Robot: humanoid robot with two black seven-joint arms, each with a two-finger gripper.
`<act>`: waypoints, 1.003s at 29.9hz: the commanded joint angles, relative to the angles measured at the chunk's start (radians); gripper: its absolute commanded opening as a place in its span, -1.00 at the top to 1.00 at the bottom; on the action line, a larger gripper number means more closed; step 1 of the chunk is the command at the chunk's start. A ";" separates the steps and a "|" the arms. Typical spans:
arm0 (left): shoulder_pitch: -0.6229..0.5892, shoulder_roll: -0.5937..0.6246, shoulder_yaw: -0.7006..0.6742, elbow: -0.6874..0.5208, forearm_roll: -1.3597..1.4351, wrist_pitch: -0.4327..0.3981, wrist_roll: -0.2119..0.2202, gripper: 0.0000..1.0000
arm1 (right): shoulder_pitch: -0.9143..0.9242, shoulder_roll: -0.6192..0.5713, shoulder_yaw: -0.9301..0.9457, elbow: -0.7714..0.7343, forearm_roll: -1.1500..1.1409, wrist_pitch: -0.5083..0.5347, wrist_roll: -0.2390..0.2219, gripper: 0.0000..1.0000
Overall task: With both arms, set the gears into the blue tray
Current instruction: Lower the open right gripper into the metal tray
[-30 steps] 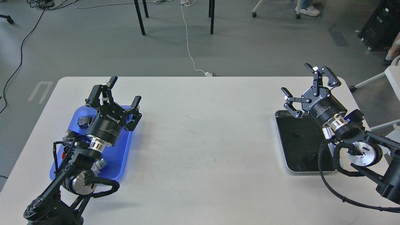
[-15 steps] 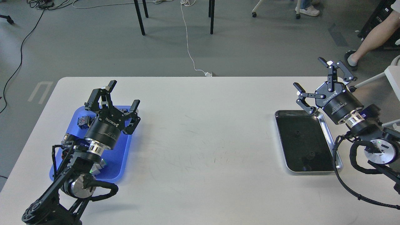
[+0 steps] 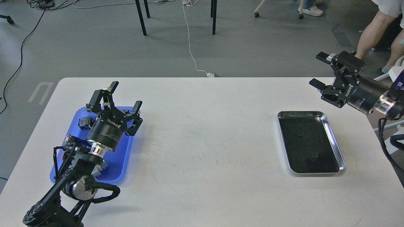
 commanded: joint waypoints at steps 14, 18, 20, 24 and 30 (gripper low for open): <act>0.000 0.005 0.000 -0.017 0.000 -0.001 0.000 -0.96 | 0.573 0.007 -0.716 -0.025 -0.744 -0.002 0.000 -0.98; 0.001 0.004 0.002 -0.018 0.000 -0.001 0.002 -0.96 | 0.593 0.078 -0.809 -0.064 -0.856 -0.013 0.000 -0.98; 0.001 0.004 0.002 -0.018 0.000 -0.001 0.002 -0.96 | 0.592 0.124 -0.829 -0.092 -0.886 -0.019 0.000 -0.97; 0.001 0.004 0.002 -0.018 0.000 -0.001 0.002 -0.96 | 0.590 0.228 -0.878 -0.153 -0.887 -0.060 0.000 -0.96; 0.003 0.004 0.000 -0.022 0.000 0.001 0.002 -0.96 | 0.578 0.354 -0.970 -0.250 -0.881 -0.125 0.000 -0.90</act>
